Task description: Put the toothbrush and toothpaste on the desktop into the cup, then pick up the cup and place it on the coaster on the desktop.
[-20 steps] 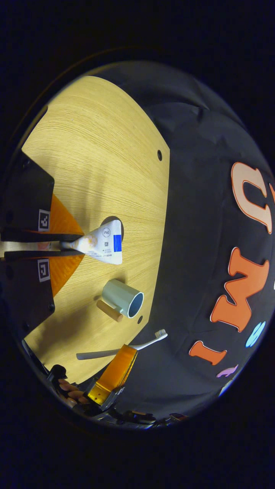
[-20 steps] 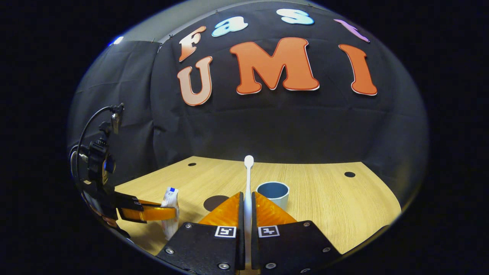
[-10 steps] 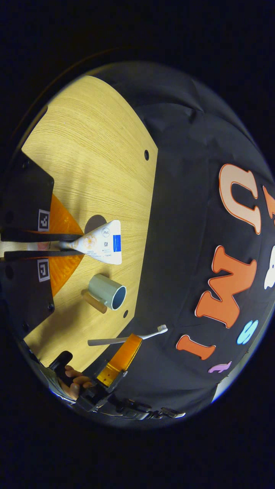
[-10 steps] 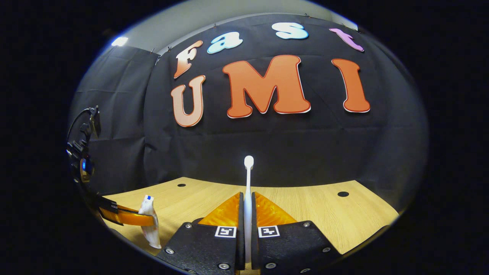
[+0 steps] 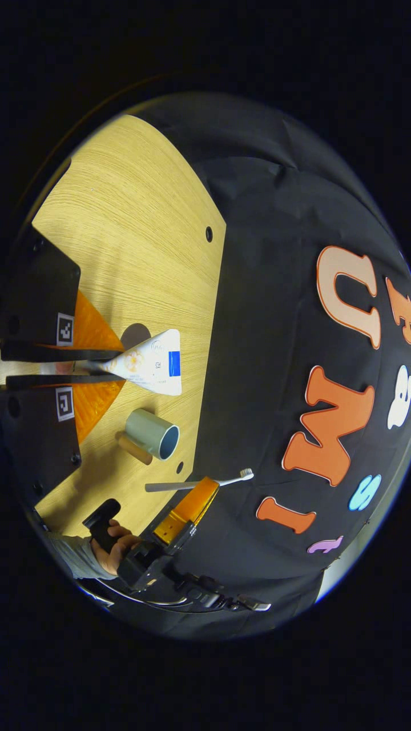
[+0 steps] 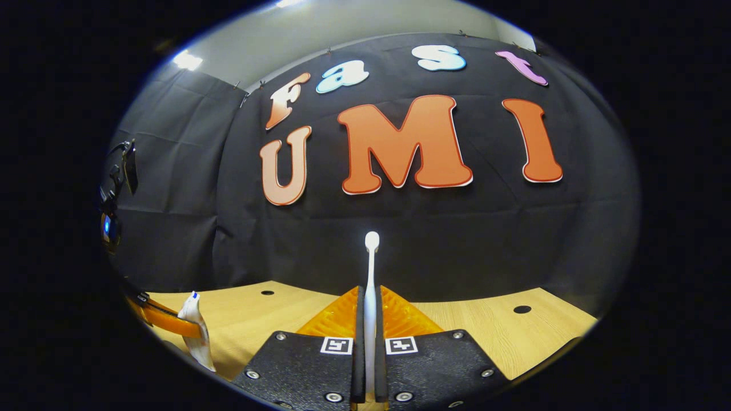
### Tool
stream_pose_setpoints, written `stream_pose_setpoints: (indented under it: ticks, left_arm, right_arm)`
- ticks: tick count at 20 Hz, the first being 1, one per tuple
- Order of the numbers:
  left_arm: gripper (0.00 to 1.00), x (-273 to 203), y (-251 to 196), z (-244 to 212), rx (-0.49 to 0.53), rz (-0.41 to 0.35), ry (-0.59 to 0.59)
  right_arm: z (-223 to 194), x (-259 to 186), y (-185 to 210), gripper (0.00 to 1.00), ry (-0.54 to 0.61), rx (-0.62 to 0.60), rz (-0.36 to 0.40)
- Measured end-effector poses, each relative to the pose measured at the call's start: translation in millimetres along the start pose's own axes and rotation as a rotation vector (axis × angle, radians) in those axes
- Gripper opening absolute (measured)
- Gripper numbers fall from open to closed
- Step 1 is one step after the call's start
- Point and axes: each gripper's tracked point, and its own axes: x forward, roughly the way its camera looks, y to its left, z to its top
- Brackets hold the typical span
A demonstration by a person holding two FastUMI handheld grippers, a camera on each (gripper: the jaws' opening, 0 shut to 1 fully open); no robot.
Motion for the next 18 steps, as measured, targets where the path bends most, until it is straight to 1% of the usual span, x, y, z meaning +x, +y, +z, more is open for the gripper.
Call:
stream_pose_setpoints:
  ticks: [3, 8, 9, 14, 18]
  left_arm:
    - [0.12, -4.5, 1.4, -2.2, -0.001, 0.013, 0.002]
    - [0.12, -11.2, 4.4, -5.3, -0.015, 0.018, -0.005]
    - [0.13, -11.2, 5.7, -5.2, -0.017, 0.022, -0.007]
    - [0.12, -7.0, 10.4, -3.5, -0.027, 0.044, -0.001]
    - [0.12, -6.4, 13.2, -3.5, -0.024, 0.053, -0.001]
  right_arm:
    - [-2.9, 12.8, -9.6, 0.07, -0.03, -0.002, -0.007]
    - [-1.5, 29.1, -21.4, 0.07, -0.082, 0.09, 0.012]
    - [-0.3, 31.2, -22.7, 0.07, -0.097, 0.092, 0.015]
    - [-5.0, 43.3, -25.0, 0.07, -0.135, 0.094, 0.028]
    - [-22.4, 51.8, -24.7, 0.07, -0.115, 0.079, 0.035]
